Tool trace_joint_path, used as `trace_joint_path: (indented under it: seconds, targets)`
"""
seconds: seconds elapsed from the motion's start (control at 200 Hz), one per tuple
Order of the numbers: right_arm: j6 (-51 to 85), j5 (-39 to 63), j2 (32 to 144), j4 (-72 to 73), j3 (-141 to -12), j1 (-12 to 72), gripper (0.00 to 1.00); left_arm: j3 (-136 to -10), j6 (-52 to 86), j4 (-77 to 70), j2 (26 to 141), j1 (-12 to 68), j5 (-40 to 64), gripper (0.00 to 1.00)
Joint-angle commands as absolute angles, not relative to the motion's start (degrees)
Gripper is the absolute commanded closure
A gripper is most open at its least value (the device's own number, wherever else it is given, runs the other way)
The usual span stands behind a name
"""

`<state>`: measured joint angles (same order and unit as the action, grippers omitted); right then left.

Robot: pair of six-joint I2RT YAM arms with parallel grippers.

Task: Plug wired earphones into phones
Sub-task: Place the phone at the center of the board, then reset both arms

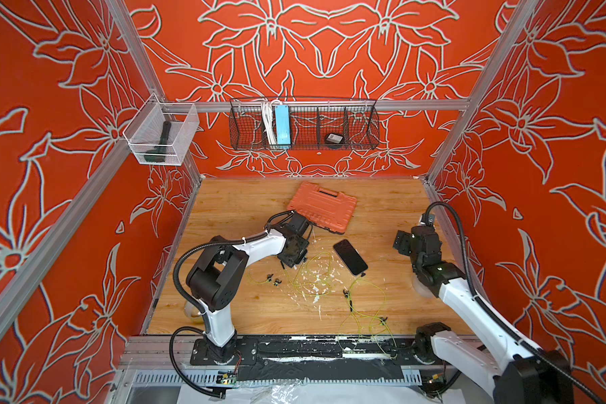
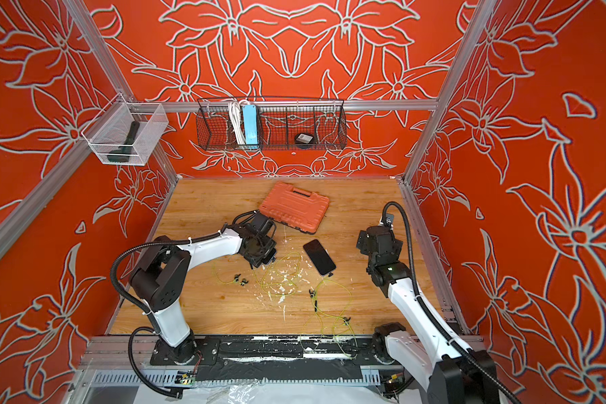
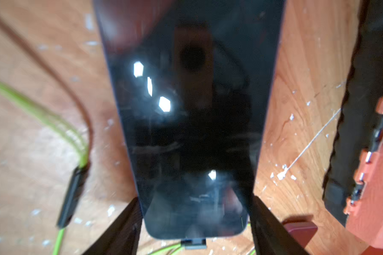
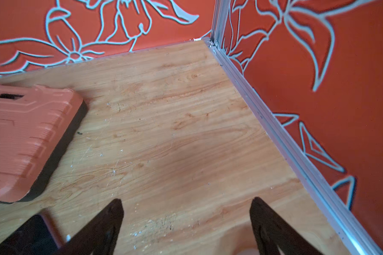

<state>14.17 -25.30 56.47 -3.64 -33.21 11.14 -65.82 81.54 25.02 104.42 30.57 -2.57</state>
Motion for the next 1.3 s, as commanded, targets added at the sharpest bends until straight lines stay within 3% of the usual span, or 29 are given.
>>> trace_joint_path:
  seconds: [0.0,0.165,0.385,0.586,0.716,0.876,0.926,1.131,1.241,1.291]
  targets:
    - [4.63,-27.94,58.03,8.28,-29.69,10.43,0.06,-66.12,78.13,26.58,106.69,29.88,-3.29,0.25]
    - [2.33,-23.08,58.88,16.93,-25.17,8.23,0.05,-65.92,75.25,27.45,103.36,28.8,-6.07,0.02]
    - [3.89,-19.78,61.52,22.86,-21.1,6.98,0.05,-61.3,63.0,22.02,90.85,24.51,-15.71,0.01]
    - [4.75,-21.23,69.04,27.23,-21.11,6.94,0.06,-44.24,39.3,2.18,73.51,22.28,-44.46,0.05]
    - [2.83,-23.07,72.7,30.86,-22.28,6.86,0.06,-30.84,32.12,-13.82,67.23,19.06,-54.12,0.02]
    - [1.66,-21.32,78.71,44.03,-19.18,5.54,0.06,-17.99,13.02,-39.42,69.65,14.52,-48.41,0.02]
    - [1.53,-19.55,78.74,37.24,-22.23,5.54,0.06,-16.53,10.77,-42.24,71.58,13.86,-46.9,0.01]
    - [1.15,-18.52,78.97,39.95,-21.0,5.54,0.04,-13.27,6.9,-51.13,74.44,9.73,-34.84,0.03]
    - [-0.41,-16.57,83.74,56.43,-15.59,5.35,0.04,-10.91,4.17,-56.32,73.56,9.32,-31.17,0.02]
    - [1.26,-16.84,80.77,44.71,-18.3,5.2,0.03,-7.83,3.36,-62.85,74.24,8.46,-29.0,0.03]
